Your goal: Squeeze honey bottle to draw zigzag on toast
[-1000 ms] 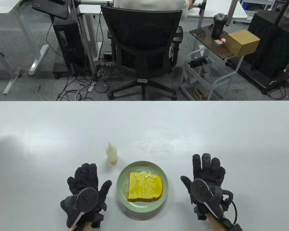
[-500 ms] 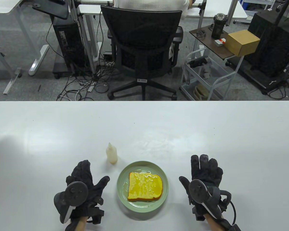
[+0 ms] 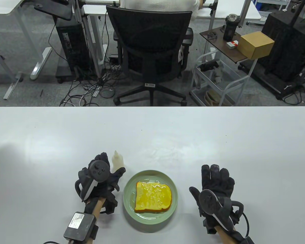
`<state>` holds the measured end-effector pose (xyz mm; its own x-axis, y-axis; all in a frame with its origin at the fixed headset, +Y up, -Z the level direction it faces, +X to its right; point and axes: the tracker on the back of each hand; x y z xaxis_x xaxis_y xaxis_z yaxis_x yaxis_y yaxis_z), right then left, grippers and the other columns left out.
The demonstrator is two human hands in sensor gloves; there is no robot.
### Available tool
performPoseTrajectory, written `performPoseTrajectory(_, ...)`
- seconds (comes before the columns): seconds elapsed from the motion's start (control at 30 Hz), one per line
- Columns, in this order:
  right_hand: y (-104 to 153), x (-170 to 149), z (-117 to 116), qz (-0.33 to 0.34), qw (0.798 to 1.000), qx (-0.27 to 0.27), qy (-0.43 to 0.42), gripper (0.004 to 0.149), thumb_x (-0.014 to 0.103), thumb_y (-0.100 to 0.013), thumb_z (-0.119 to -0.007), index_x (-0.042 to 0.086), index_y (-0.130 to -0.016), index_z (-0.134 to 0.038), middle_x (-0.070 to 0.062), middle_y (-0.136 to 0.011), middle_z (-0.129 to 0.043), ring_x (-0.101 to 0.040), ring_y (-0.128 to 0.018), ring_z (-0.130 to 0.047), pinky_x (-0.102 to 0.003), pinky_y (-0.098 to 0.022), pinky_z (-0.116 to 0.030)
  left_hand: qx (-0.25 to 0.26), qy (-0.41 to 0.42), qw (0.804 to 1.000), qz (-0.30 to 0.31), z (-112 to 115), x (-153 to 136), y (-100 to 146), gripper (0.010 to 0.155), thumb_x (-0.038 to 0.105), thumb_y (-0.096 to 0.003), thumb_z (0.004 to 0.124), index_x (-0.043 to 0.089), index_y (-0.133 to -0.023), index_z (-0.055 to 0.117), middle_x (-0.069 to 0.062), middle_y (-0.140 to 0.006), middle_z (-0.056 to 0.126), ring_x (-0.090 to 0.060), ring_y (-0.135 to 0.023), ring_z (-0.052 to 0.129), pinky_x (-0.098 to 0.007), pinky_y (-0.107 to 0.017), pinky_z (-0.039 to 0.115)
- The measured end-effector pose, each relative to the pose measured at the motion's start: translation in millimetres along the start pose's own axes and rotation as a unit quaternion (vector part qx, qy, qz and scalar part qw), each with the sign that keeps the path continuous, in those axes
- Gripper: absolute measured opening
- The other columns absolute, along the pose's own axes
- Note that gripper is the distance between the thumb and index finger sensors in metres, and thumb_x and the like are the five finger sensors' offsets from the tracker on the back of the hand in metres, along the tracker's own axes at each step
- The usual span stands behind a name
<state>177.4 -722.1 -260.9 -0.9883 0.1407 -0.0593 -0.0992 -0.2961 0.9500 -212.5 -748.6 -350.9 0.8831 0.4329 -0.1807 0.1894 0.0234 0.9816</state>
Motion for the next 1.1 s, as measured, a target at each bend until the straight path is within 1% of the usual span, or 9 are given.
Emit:
performPoseTrajectory(0.07,1.0,2.3,-0.4,0.005,1.0,-0.002,0.004,0.09,0.061,-0.037,-0.076,0.033,-0.11,-0.032,-0.01,-0.12,-0.043,-0.05,-0.108,-0.041,-0.069,-0.076,-0.04,-0.006,0.015,1.0,0.003,6.3,1.2,-7.6,0.1,0.064,-0.0358,0.082,0.012,-0.113,0.046,-0.016,-0.112,0.052,-0.049,-0.105,0.059,-0.077,-0.072,0.04)
performPoseTrajectory(0.2,2.6,6.5,-0.6,0.018,1.0,-0.005,0.015,0.09,0.061,-0.037,-0.076,0.033,-0.11,-0.031,-0.01,-0.12,-0.043,-0.05,-0.108,-0.041,-0.069,-0.076,-0.04,-0.005,-0.002,1.0,0.007,13.9,5.1,-19.1,0.099,0.063,-0.0353,0.083,0.012,-0.113,0.048,-0.015,-0.112,0.055,-0.047,-0.105,0.062,-0.077,-0.072,0.042)
performPoseTrajectory(0.3,3.2,7.9,-1.0,0.022,1.0,-0.003,0.016,0.09,0.061,-0.037,-0.076,0.032,-0.11,-0.031,-0.01,-0.12,-0.043,-0.05,-0.108,-0.041,-0.069,-0.076,-0.04,0.007,0.005,1.0,0.01,18.2,5.6,-25.4,0.093,0.062,-0.0348,0.085,0.015,-0.11,0.056,-0.012,-0.109,0.064,-0.047,-0.101,0.07,-0.076,-0.071,0.044)
performPoseTrajectory(0.43,3.5,8.9,-0.8,0.026,0.999,0.0,0.019,0.09,0.061,-0.037,-0.076,0.032,-0.11,-0.031,-0.01,-0.12,-0.043,-0.05,-0.108,-0.041,-0.069,-0.076,-0.04,0.01,0.007,1.0,0.011,19.9,4.5,-28.7,0.087,0.062,-0.0348,0.086,0.018,-0.106,0.064,-0.007,-0.103,0.074,-0.041,-0.097,0.081,-0.075,-0.071,0.047)
performPoseTrajectory(0.7,5.5,14.0,-2.6,0.036,0.999,0.003,0.023,0.09,0.06,-0.037,-0.076,0.031,-0.11,-0.032,-0.01,-0.12,-0.044,-0.05,-0.108,-0.042,-0.069,-0.076,-0.04,-0.002,0.024,1.0,0.012,19.9,1.7,-29.5,0.085,0.058,-0.0344,0.09,0.018,-0.105,0.065,-0.007,-0.101,0.076,-0.037,-0.092,0.087,-0.073,-0.072,0.051)
performPoseTrajectory(0.83,5.9,16.4,0.0,0.04,0.999,-0.004,0.019,0.09,0.06,-0.037,-0.076,0.031,-0.11,-0.032,-0.01,-0.119,-0.045,-0.05,-0.108,-0.042,-0.069,-0.075,-0.04,0.048,0.041,0.997,0.042,8.6,3.1,-18.1,0.082,0.057,-0.0339,0.093,0.017,-0.102,0.069,-0.007,-0.095,0.084,-0.035,-0.086,0.094,-0.071,-0.07,0.056)
performPoseTrajectory(0.87,5.6,16.9,0.6,0.041,0.999,-0.005,0.018,0.09,0.06,-0.037,-0.076,0.031,-0.11,-0.032,-0.01,-0.119,-0.045,-0.05,-0.108,-0.042,-0.069,-0.076,-0.04,0.049,0.041,0.997,0.046,5.3,3.8,-15.3,0.082,0.058,-0.0338,0.093,0.018,-0.102,0.07,-0.006,-0.094,0.084,-0.034,-0.086,0.095,-0.07,-0.07,0.058)
performPoseTrajectory(1.03,-0.9,22.0,9.8,0.041,0.999,-0.014,0.008,0.088,0.06,-0.037,-0.076,0.031,-0.11,-0.036,-0.01,-0.119,-0.047,-0.05,-0.108,-0.043,-0.068,-0.076,-0.042,0.085,0.058,0.991,0.087,-24.9,14.2,14.8,0.082,0.061,-0.0339,0.094,0.019,-0.1,0.073,-0.005,-0.092,0.087,-0.034,-0.085,0.095,-0.067,-0.069,0.064)
performPoseTrajectory(1.1,-4.1,24.7,15.8,0.039,0.999,-0.024,-0.004,0.086,0.059,-0.038,-0.077,0.031,-0.11,-0.038,-0.01,-0.118,-0.049,-0.049,-0.108,-0.045,-0.067,-0.076,-0.045,0.124,0.062,0.985,0.099,-35.6,18.6,28.1,0.082,0.064,-0.033,0.094,0.02,-0.099,0.075,-0.004,-0.089,0.089,-0.034,-0.08,0.1,-0.064,-0.066,0.073)
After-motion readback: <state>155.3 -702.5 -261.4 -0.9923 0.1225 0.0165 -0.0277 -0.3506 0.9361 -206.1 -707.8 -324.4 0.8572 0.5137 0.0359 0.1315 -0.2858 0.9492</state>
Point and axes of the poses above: the tracker on the back of each hand, its own x axis roughly to the thumb side, its own y axis roughly from the fingertips to the wrist, z = x × y
